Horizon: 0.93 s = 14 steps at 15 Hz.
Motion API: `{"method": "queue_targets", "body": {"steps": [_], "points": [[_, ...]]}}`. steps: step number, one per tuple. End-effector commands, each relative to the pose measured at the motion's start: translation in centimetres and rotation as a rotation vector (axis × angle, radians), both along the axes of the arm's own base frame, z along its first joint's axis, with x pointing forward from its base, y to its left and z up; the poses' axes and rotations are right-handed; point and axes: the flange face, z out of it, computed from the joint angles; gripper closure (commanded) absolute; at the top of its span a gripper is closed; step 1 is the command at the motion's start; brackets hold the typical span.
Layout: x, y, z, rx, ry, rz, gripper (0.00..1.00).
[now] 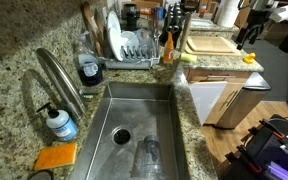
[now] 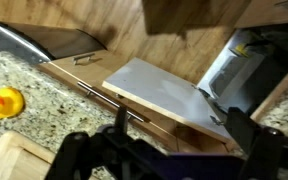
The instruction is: Use the sponge to clean the smaller part of the base top near the edge, pick up the duck plush toy , put it in the sink and open the tap
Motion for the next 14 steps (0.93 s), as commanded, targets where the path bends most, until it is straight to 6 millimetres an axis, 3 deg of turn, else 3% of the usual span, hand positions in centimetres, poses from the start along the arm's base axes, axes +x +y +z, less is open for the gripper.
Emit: {"method": "queue_targets", "body": {"steps": [1, 3, 6, 9, 12, 14], "points": [[1.0, -0.3, -0.6, -0.048, 0.022, 0.009, 0.0], [1.8, -0.2, -1.6, -0.06, 0.038, 0.007, 0.0], [1.7, -0.3, -0.8, -0.061, 0.023, 0.005, 0.0], [2.1, -0.4, -2.0, 0.021, 0.091, 0.182, 0.0], [5.2, 0.7, -4.1, -0.086, 0.17, 0.303, 0.0], [7.5, -0.2, -5.0, -0.2, 0.183, 0.355, 0.0]]}}
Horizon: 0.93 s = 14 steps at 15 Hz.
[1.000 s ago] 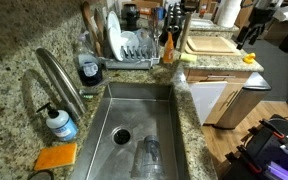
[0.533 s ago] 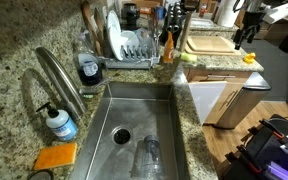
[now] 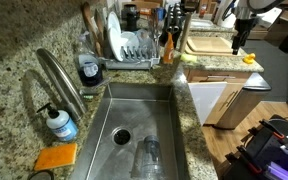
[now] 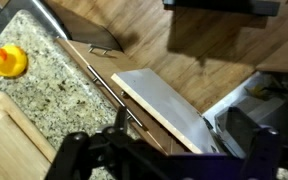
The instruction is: Use the sponge to clean the smaller part of the base top near the edge, pick up the duck plush toy , put it in the sink and open the tap
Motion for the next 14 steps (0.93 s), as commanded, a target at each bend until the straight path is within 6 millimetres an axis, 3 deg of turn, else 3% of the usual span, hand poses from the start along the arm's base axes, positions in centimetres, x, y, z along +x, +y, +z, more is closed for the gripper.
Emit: {"method": "queue_targets", "body": {"steps": [1, 5, 6, 9, 12, 14], "points": [[4.6, -1.4, -1.9, -0.161, 0.043, 0.124, 0.0], [8.5, -7.2, -1.6, -0.372, -0.034, 0.247, 0.0], [6.7, -4.4, -1.8, -0.305, 0.001, 0.204, 0.0], [7.9, -7.2, -1.8, -0.359, -0.028, 0.216, 0.0], [8.0, -7.1, -1.8, -0.359, -0.03, 0.215, 0.0], [8.5, -6.4, -3.2, -0.359, -0.019, 0.375, 0.0]]}}
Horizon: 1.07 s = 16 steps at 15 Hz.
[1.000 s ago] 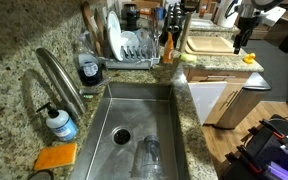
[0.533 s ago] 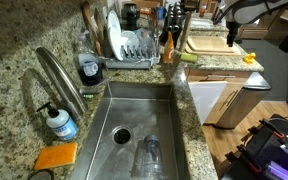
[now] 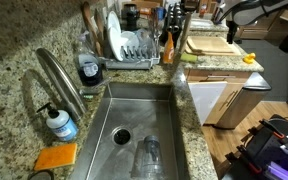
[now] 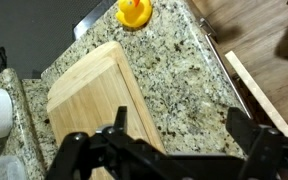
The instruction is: Use the sponge to clean the smaller part of the base top near the edge, pick up the duck plush toy , put it in the sink and open the tap
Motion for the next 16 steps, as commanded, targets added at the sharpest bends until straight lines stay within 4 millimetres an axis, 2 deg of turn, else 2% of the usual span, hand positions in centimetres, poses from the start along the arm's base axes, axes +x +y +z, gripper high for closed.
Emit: {"method": "queue_targets", "body": {"steps": [1, 5, 7, 8, 10, 12, 16], "points": [[1.0, 1.2, -1.8, 0.031, 0.037, 0.181, 0.0], [4.1, 3.6, -5.4, 0.181, 0.034, 0.337, 0.0], [5.0, 4.0, -6.9, 0.261, 0.044, 0.413, 0.0], [3.8, 4.8, -5.9, 0.209, 0.048, 0.343, 0.0], [4.5, 4.8, -7.0, 0.245, 0.058, 0.383, 0.0], [4.7, 4.4, -7.1, 0.246, 0.057, 0.389, 0.0], [6.7, 4.2, -9.6, 0.491, 0.069, 0.284, 0.0]]}}
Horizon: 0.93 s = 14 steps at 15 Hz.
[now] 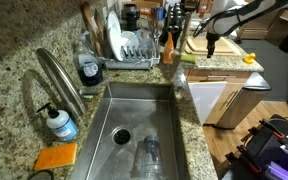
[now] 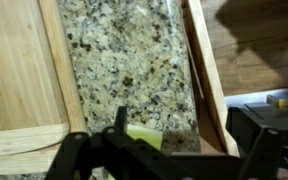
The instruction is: Use the sponge to clean the smaller part of the base top near the edge, pick up the duck plush toy , put it in the sink and open the tap
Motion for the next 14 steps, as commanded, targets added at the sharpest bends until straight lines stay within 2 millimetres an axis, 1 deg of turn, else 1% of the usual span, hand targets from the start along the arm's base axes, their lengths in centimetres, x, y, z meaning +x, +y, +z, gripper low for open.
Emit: {"method": "queue_targets", "body": {"steps": [1, 2, 3, 6, 8, 11, 12, 14], "points": [[2.4, -0.5, -1.6, 0.142, 0.031, -0.061, 0.0], [3.2, -0.6, -1.7, 0.098, -0.016, -0.088, 0.0], [1.5, 0.0, -1.1, 0.096, 0.01, -0.057, 0.0], [2.7, -0.2, -1.7, 0.094, -0.004, -0.081, 0.0], [3.2, -1.5, -3.2, 0.096, -0.003, -0.087, 0.0], [4.0, -2.7, -4.5, 0.087, -0.018, -0.091, 0.0], [3.1, -1.6, -3.6, 0.088, 0.003, -0.096, 0.0], [3.2, -1.8, -4.1, 0.088, 0.007, -0.099, 0.0]]}}
